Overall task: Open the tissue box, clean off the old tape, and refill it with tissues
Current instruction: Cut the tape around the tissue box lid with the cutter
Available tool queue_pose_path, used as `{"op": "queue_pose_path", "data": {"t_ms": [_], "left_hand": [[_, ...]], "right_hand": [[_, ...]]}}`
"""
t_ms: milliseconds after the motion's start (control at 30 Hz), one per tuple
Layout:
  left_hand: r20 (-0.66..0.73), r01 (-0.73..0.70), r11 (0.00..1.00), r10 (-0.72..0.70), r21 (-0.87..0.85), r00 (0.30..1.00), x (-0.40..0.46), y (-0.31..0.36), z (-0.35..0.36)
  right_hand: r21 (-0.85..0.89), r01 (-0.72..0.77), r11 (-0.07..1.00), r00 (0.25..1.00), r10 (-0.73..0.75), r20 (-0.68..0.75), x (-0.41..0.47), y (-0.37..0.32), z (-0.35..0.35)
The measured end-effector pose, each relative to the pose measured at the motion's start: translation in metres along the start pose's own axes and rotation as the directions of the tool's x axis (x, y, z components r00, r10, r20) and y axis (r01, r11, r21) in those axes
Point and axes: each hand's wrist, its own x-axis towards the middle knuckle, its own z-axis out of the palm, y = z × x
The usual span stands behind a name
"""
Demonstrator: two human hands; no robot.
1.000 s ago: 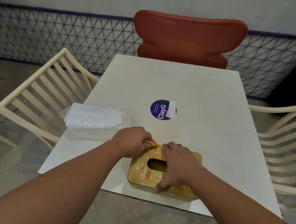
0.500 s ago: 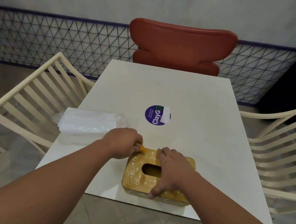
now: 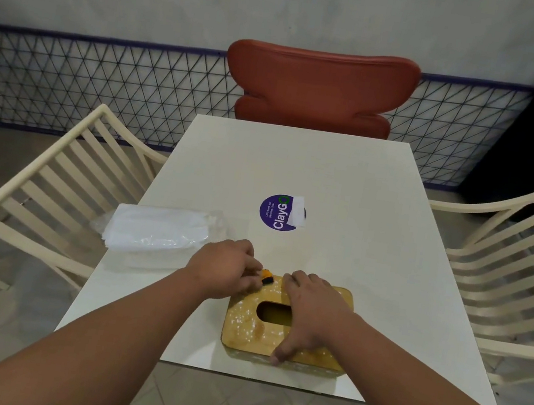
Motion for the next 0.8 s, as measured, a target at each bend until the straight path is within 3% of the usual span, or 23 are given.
{"op": "queue_pose_path", "data": {"t_ms": [233,367,500,633,800], "left_hand": [[0.15,-0.234,0.965,0.216,0.121,0.965,0.006,0.002,-0.012],[0.06,-0.147,0.978,0.139,0.149,0.988,0.013,0.008,-0.014],[0.166,-0.243,0.965,0.225,0.096,0.96,0.008,0.008,-0.011],[0.087,-0.165,0.976,0.153,0.144,0.984,0.009,0.004,-0.014],[0.153,-0.256,0.959,0.236,0.123,0.96,0.004,0.008,-0.009]], "right_hand": [[0.0,0.008,1.0,1.0,-0.008,-0.017,0.001,0.001,0.001],[0.006,0.013,1.0,1.0,-0.013,-0.026,0.0,0.001,0.002],[0.003,0.011,1.0,1.0,-0.011,-0.027,0.0,0.002,0.003],[0.005,0.014,1.0,0.999,-0.013,-0.03,-0.001,0.002,0.003],[0.004,0.014,1.0,0.999,-0.014,-0.031,0.0,0.002,0.002]]}}
